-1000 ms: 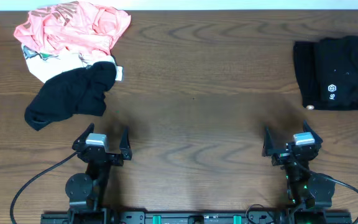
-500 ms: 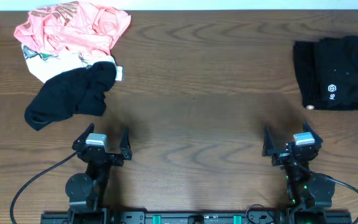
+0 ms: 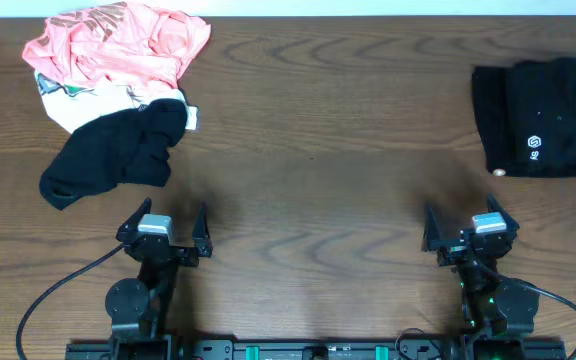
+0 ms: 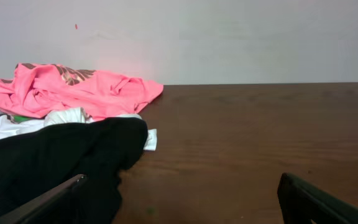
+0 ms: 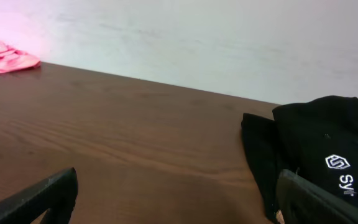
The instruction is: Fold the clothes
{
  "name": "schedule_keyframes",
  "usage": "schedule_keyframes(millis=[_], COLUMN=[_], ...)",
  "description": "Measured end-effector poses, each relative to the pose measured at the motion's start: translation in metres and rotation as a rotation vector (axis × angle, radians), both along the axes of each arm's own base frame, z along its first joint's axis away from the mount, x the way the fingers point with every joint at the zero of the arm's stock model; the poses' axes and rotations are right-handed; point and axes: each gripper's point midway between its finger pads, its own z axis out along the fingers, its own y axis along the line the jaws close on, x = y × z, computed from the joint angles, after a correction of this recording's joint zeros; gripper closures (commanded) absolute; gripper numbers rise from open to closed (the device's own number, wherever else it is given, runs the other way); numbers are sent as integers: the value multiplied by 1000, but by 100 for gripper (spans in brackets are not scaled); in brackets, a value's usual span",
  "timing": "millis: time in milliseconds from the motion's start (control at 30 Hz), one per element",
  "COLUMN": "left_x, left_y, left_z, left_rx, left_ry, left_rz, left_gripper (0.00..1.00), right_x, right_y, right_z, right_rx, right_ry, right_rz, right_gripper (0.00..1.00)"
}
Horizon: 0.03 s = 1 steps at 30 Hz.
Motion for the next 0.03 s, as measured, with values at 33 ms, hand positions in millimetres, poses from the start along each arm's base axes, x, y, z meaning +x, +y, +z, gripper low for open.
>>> schedule_keyframes(millis=[33], left_x=[0], left_y=[0], left_z=[0], left_rx=[0], left_ry=[0], left_rz=[0], left_gripper=[5], right_x=[0], right_y=[0], right_z=[0], right_rx=[0], right_ry=[0], right_rz=[0], right_gripper=[1])
